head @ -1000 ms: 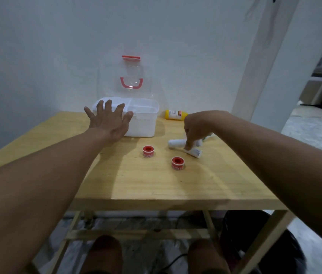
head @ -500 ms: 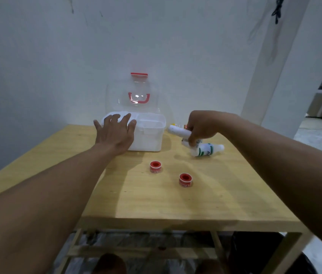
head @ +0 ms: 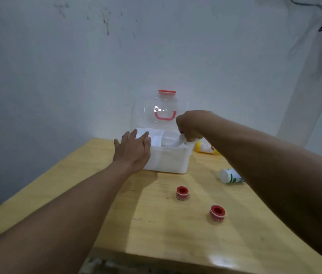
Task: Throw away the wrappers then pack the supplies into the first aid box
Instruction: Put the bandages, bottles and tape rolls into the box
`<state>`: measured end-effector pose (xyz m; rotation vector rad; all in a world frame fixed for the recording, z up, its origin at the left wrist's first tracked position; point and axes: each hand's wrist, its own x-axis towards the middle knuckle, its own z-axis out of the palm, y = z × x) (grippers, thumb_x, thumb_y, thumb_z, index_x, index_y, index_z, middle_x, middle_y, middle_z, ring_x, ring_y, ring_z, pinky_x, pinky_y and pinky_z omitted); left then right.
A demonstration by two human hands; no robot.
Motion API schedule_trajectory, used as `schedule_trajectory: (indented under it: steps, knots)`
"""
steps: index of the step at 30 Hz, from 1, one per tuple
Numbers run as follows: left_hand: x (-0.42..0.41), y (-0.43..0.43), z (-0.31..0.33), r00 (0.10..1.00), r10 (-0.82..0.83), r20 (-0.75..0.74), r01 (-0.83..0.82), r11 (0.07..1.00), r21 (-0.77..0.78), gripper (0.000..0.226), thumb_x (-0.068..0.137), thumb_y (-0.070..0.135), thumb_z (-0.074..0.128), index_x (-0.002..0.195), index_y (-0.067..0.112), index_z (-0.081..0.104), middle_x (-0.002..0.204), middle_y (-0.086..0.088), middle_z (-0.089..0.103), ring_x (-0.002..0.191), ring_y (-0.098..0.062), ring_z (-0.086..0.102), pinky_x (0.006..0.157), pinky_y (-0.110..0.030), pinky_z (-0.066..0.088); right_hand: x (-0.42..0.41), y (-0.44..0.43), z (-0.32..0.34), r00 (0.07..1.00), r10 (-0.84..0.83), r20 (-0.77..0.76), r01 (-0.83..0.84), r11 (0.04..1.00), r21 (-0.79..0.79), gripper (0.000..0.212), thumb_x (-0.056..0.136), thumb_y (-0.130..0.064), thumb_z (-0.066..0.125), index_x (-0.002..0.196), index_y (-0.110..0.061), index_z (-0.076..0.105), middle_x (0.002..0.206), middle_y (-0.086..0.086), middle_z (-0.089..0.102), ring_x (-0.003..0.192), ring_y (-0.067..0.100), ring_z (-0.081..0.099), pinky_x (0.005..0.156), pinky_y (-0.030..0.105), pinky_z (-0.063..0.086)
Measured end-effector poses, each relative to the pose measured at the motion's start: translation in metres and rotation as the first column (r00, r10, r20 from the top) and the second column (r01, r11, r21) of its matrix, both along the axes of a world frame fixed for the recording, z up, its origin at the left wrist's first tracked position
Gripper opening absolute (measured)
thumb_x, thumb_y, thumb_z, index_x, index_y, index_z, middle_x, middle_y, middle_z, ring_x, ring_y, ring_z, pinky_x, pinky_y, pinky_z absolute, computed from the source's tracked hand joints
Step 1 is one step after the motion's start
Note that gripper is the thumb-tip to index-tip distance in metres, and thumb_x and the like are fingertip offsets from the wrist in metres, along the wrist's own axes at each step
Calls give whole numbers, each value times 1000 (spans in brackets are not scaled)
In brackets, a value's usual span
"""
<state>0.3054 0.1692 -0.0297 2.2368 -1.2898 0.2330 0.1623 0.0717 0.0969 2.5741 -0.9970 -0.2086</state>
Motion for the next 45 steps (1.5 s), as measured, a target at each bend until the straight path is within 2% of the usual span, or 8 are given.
schedule_trajectory:
  steps: [5,8,11,20,23,27,37,45]
  knots:
    - [0,-1,-4,1000,-9,-12,8,999,-35,53,101,46,16,150,34,36,161,-7,25,150,-26,12,119,-56,4,24,-5,-12,999,-37,-31,41,990,133,52,83,-7,73,132,-5,58,122,11,65,92,24,71,84,30,57]
    - [2,-2,-5,1000,-7,-10,7,999,-51,53,101,45,17,149,33,38,160,-7,27,149,-26,14,119,-57,6,32,-10,-13,997,-72,-10,71,937,343,51,78,2,72,128,-4,64,105,7,71,79,20,74,80,33,61]
    - [2,-3,-5,1000,-5,-5,5,999,-54,53,102,44,18,148,31,39,159,-8,30,148,-26,16,118,-58,8,29,-16,-17,998,-46,32,30,922,385,39,79,-5,67,118,-8,71,96,2,75,86,19,75,78,25,60]
    - [2,-2,-4,1000,-11,-3,11,999,-33,54,102,44,17,148,30,40,158,-7,31,148,-25,16,118,-59,8,27,-28,-25,929,-281,243,-8,640,769,48,81,6,56,128,7,59,124,14,63,103,27,68,71,28,60]
    - [2,-1,-3,1000,-11,-3,11,1000,-26,53,102,44,17,148,30,41,158,-7,31,148,-25,16,118,-58,7,28,-28,-29,908,-335,249,-26,550,835,43,84,5,54,127,5,59,117,17,65,100,30,69,69,32,61]
    - [1,0,-2,1000,-15,-2,15,1000,-17,54,102,44,17,147,30,42,158,-7,31,148,-24,15,118,-58,6,27,-26,-27,926,-268,267,-51,611,790,27,90,5,53,110,1,71,110,16,71,100,29,71,83,34,60]
    - [-14,-10,7,993,53,101,-45,996,-80,51,100,34,23,144,24,47,152,-2,42,151,-23,11,118,-59,-3,5,-44,-18,807,-285,517,-220,667,712,27,90,6,51,102,1,74,102,12,75,96,21,73,79,31,61]
    - [-15,-21,-5,962,7,275,6,999,-48,62,99,52,7,144,34,45,153,1,43,150,-24,15,117,-62,-1,-39,-91,-23,819,-171,548,-83,909,408,26,87,-17,60,105,-6,75,106,10,74,91,22,65,83,36,56]
